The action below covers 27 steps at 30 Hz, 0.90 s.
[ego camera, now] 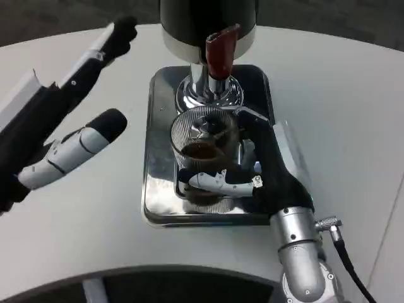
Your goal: Grasp the cup under the faucet to collect the drink, then remove the cup.
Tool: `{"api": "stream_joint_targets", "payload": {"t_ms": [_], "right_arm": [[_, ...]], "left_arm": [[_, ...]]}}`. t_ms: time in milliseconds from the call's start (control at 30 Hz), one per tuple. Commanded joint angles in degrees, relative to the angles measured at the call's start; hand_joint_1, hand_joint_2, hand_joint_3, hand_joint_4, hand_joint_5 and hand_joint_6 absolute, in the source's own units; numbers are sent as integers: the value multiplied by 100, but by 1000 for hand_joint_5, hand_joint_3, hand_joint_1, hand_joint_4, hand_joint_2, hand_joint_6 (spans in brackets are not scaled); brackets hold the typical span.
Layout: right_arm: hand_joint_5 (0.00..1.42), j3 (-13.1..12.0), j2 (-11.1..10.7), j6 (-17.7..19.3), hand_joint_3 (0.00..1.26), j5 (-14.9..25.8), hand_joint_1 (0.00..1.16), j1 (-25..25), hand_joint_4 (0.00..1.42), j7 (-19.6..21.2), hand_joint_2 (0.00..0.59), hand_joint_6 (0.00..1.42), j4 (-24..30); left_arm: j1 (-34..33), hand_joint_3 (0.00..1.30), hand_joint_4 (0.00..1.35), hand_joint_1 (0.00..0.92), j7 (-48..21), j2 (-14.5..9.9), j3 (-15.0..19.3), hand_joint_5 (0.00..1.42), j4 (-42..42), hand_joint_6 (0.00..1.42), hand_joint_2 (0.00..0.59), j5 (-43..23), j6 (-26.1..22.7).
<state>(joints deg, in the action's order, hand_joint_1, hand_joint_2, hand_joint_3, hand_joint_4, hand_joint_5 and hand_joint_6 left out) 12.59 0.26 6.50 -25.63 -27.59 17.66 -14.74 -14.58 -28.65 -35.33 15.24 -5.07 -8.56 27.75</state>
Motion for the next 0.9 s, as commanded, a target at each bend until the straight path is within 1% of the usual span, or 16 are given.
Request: {"api": "stream_joint_targets", "payload": {"t_ms": [33,100,233,333,400,500,533,600,700,833,900], "right_arm": [[955,34,-9,-39,667,5,1100,304,841,-152,102,1340,562],[955,42,-9,-81,669,-12,1100,443,841,-200,102,1341,774],[955,67,-39,-220,672,-62,1100,776,841,-353,102,1344,1272],[955,53,-43,-320,673,-63,1100,983,841,-454,102,1345,1575],[955,12,-50,-369,674,36,1100,1149,841,-582,102,1346,1817],[955,-1,-101,-443,674,53,1100,1306,847,-749,102,1348,2128],[955,-4,-100,-496,674,54,1100,1361,848,-799,102,1348,2246],[955,-6,-94,-596,674,58,1100,1462,849,-899,102,1349,2477],[955,12,-155,-715,675,-14,1100,1599,850,-1059,102,1350,2855],[955,-14,-230,-832,675,-17,1100,1779,851,-1252,102,1350,3181],[955,-25,-258,-841,675,-5,1100,1851,851,-1304,102,1350,3280]], "left_arm": [[358,0,0,0,-66,-98,-24,2,-283,0,202,121,-40],[410,0,0,0,-57,-92,-83,0,-370,0,201,201,-25],[595,0,0,0,-29,-134,-170,0,-622,0,191,641,79],[753,0,0,0,-10,-160,-148,0,-636,0,179,886,179],[862,0,0,0,22,-176,-109,0,-575,0,177,1015,222],[983,0,0,0,38,-230,-58,0,-582,0,174,1168,213],[1028,0,0,0,40,-251,-43,0,-616,0,164,1236,210],[1154,0,0,0,70,-311,5,0,-747,0,152,1449,192],[1363,0,0,0,79,-434,143,0,-975,0,136,1659,64],[1757,0,0,0,120,-483,419,0,-1283,0,120,1909,-73],[1943,0,0,0,203,-491,558,0,-1426,0,109,2254,-137]]}}
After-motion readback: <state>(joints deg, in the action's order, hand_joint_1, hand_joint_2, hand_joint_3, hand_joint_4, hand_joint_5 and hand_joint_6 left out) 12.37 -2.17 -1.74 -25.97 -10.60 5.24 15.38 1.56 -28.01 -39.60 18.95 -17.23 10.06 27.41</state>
